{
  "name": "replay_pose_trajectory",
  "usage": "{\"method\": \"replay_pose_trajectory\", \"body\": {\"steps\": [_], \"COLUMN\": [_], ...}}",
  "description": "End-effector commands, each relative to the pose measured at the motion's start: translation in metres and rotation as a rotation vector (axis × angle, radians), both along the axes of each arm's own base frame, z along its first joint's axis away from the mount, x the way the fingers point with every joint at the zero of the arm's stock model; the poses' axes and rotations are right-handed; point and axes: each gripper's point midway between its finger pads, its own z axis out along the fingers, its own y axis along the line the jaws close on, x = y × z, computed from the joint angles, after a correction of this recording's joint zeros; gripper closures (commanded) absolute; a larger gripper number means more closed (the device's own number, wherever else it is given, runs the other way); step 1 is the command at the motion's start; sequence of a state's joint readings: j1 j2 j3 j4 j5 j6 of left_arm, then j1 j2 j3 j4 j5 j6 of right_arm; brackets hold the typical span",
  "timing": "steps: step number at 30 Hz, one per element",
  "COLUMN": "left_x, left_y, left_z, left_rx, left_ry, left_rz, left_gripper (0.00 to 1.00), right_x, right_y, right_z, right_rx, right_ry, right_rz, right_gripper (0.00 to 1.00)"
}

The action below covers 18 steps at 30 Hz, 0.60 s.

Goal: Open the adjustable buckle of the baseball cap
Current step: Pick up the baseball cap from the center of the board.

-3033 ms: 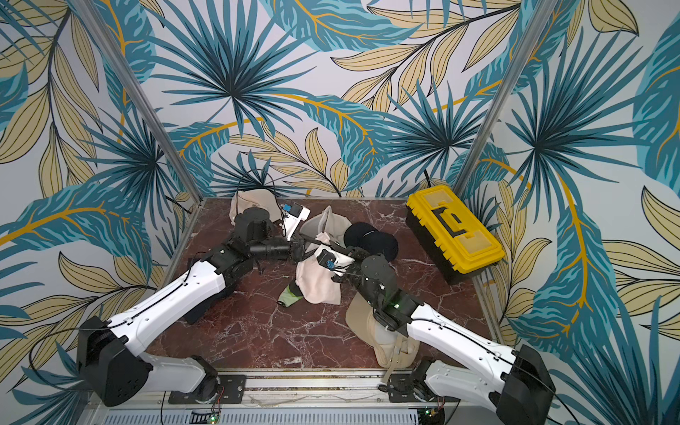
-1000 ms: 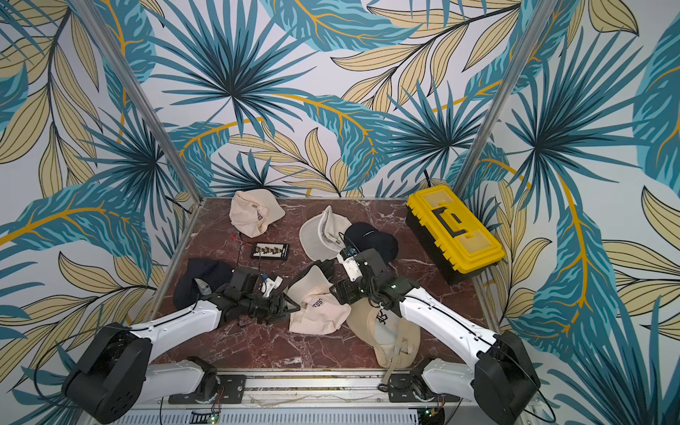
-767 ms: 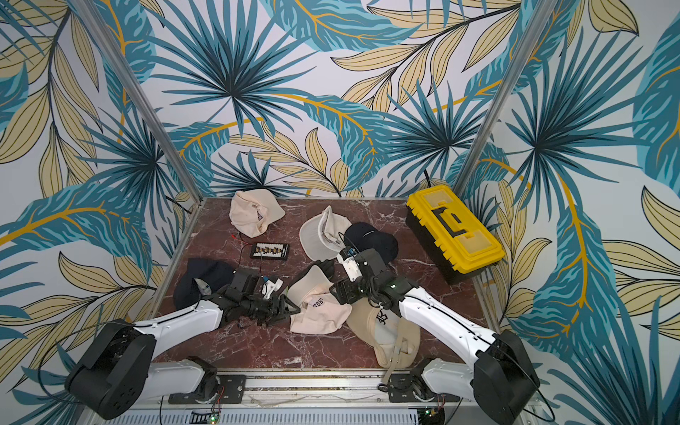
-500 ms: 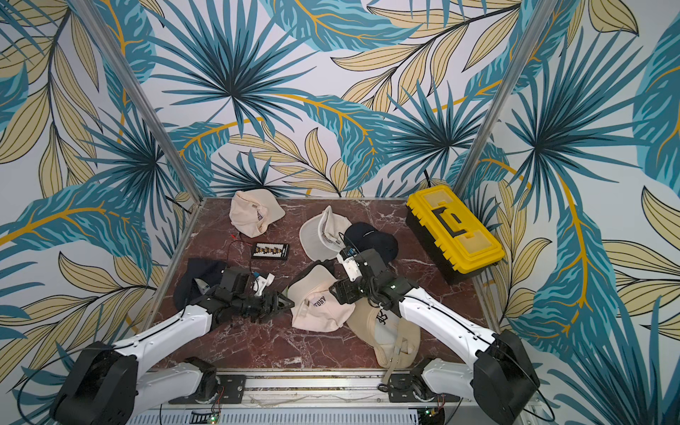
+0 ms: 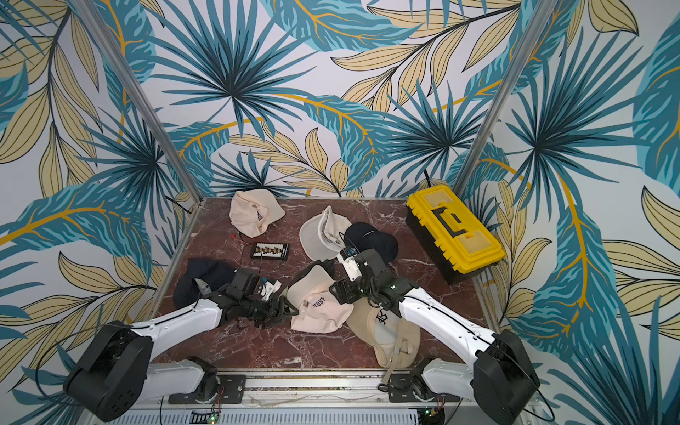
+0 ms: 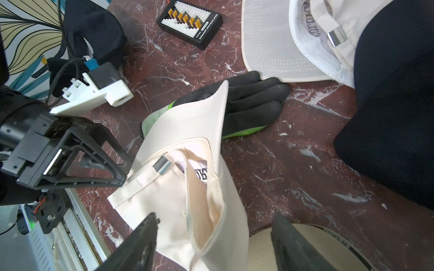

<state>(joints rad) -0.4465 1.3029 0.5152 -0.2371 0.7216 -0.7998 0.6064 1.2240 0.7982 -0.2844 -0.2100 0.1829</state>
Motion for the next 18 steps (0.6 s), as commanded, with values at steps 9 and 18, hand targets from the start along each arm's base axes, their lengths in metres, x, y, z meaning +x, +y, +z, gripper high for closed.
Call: {"method": "replay_pose_trajectory", "body": {"steps": [9, 18], "left_x": [0.01, 0.02], "left_y": [-0.016, -0.03], "left_z": [0.006, 0.008], "left_rx": [-0.008, -0.039], "left_ry": [-0.016, -0.039], "left_rz": [-0.043, -0.074], "left_gripper": [0.29, 0.42], "right_x": [-0.003, -0.004], "right_y": [-0.007, -0.006], "right_z": [0.004, 0.003], "right_rx": [0.012, 0.02], "right_ry": [-0.022, -0.014], "right_rz": [-0.026, -0.025], "right_gripper": [0.24, 0.24]}}
